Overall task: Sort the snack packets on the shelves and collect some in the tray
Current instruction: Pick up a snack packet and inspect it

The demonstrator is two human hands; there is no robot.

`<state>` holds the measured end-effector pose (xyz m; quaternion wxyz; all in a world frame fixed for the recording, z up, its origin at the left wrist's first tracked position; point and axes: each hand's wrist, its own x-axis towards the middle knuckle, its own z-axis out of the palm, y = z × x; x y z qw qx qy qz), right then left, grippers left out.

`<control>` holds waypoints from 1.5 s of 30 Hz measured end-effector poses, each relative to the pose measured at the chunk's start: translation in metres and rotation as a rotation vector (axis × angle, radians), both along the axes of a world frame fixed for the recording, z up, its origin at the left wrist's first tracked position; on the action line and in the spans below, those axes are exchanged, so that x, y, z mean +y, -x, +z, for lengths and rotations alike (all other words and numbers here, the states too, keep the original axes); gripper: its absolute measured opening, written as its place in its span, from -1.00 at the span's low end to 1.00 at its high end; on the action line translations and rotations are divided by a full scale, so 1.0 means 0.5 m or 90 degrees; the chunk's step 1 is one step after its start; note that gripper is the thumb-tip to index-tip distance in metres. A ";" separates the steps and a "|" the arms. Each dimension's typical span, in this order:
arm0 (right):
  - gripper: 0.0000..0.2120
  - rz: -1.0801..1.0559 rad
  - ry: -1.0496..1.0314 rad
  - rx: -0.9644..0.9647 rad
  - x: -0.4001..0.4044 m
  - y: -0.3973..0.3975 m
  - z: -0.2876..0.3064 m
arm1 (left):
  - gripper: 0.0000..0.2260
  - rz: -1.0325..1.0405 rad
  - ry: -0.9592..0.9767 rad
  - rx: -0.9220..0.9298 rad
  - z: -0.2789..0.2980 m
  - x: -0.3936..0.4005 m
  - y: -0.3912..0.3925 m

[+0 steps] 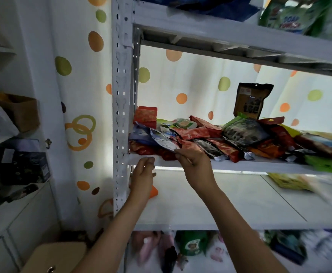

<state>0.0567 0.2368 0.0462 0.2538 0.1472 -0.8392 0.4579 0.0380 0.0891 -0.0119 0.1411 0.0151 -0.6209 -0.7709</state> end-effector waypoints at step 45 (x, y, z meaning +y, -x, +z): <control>-0.73 -0.053 0.513 -0.413 0.337 -0.678 -0.389 | -0.76 -0.171 -0.084 -0.179 -0.277 0.311 -0.680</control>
